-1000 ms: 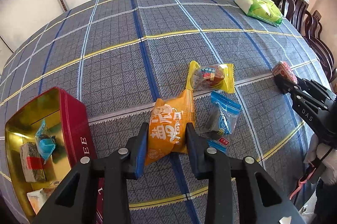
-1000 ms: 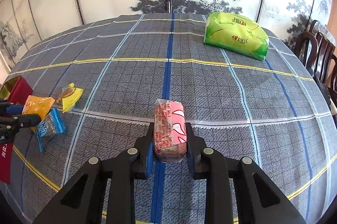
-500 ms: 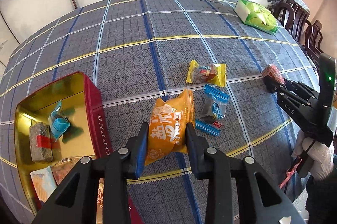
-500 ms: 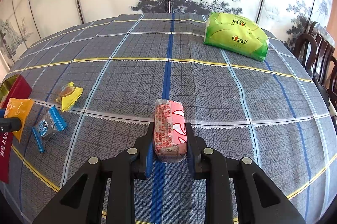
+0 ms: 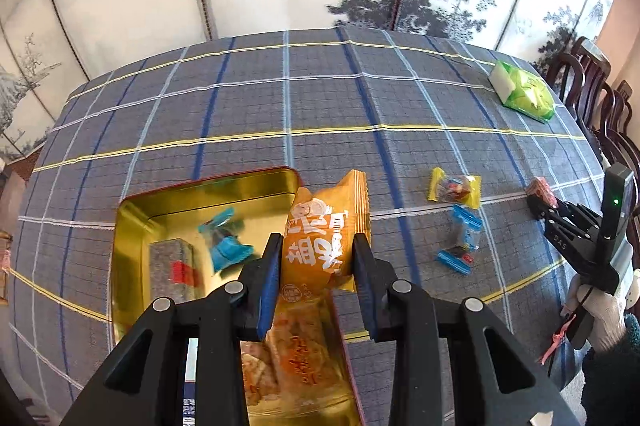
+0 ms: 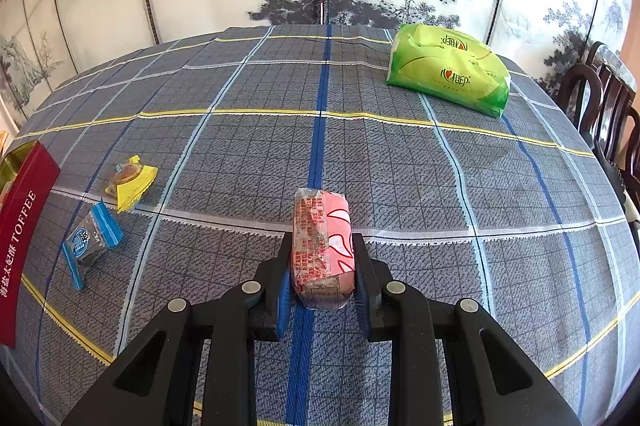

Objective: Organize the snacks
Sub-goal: 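Carry the orange chip bag into the tin and open the left tool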

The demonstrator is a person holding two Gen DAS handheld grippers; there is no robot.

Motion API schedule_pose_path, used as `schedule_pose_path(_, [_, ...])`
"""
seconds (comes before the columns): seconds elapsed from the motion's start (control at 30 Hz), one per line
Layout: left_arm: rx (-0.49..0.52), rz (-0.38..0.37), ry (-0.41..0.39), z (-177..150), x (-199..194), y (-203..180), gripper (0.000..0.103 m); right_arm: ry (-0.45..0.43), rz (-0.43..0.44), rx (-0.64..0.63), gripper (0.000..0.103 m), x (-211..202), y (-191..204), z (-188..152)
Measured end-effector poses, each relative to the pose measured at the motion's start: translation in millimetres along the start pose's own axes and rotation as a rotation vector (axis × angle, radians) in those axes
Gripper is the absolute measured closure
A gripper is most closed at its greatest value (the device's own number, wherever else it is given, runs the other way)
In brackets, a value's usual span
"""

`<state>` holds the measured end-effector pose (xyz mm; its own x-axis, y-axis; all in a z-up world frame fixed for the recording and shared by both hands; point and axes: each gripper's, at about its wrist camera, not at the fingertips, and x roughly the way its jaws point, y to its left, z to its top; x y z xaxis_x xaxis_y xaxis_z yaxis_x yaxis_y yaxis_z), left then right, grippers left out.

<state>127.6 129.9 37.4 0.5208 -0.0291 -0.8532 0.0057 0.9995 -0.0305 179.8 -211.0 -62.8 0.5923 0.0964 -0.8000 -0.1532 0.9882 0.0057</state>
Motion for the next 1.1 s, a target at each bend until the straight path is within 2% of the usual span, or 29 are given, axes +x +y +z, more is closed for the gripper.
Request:
schedule_pose_path(0.33, [-0.135,0.065,0.06,-5,28,63,0.073,0.001,0.0,0.0,0.076,0,0,0])
schedule_pose_path(0.6, [-0.137,0.094,0.096,-12,47,78,0.072,0.001,-0.002,-0.001,0.076,0,0,0])
schedule_pose_path(0.77, [-0.118,0.139,0.091,-14,51,82,0.073,0.002,-0.004,-0.003,0.076,0,1,0])
schedule_pose_path(0.87, [-0.117,0.142,0.087,-17,51,85,0.072,0.002,-0.004,-0.003,0.076,0,1,0])
schedule_pose_path(1.1, [-0.069,0.192,0.082,-18,54,77,0.072,0.002,-0.004,-0.003,0.076,0,0,0])
